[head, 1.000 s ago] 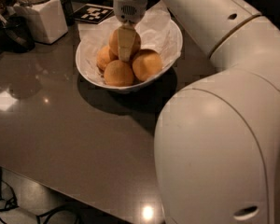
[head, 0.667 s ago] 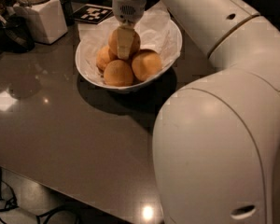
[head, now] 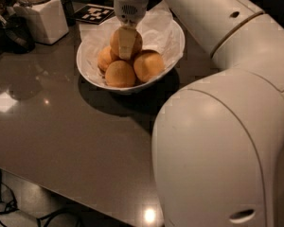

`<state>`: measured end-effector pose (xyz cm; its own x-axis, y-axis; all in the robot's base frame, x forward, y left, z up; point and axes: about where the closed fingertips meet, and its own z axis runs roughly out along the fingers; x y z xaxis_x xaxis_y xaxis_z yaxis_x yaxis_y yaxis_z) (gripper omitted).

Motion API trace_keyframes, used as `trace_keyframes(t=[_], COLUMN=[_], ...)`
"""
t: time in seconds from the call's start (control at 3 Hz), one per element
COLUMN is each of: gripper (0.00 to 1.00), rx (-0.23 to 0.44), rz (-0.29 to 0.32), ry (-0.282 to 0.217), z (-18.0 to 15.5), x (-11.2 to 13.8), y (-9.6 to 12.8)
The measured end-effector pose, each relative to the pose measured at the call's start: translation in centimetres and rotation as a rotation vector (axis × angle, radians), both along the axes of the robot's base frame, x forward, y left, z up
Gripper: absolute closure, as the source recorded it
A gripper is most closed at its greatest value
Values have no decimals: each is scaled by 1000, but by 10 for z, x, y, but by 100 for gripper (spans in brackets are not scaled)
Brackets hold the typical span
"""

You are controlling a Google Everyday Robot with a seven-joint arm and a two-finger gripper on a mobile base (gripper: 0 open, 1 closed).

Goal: Pick orange from white bowl

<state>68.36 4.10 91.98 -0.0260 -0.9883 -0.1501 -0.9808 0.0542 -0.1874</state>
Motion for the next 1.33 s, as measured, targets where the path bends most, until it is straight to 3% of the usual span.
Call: trace_keyframes(t=[0.33, 0.67, 1.0, 1.33], gripper=[100, 100, 100, 100], rx=[25, 48, 44, 117], rz=[-5, 53, 51, 1], ry=[-101, -179, -190, -181], z=[23, 44, 52, 59], x=[-10, -49, -57, -85], y=[-17, -12, -9, -12])
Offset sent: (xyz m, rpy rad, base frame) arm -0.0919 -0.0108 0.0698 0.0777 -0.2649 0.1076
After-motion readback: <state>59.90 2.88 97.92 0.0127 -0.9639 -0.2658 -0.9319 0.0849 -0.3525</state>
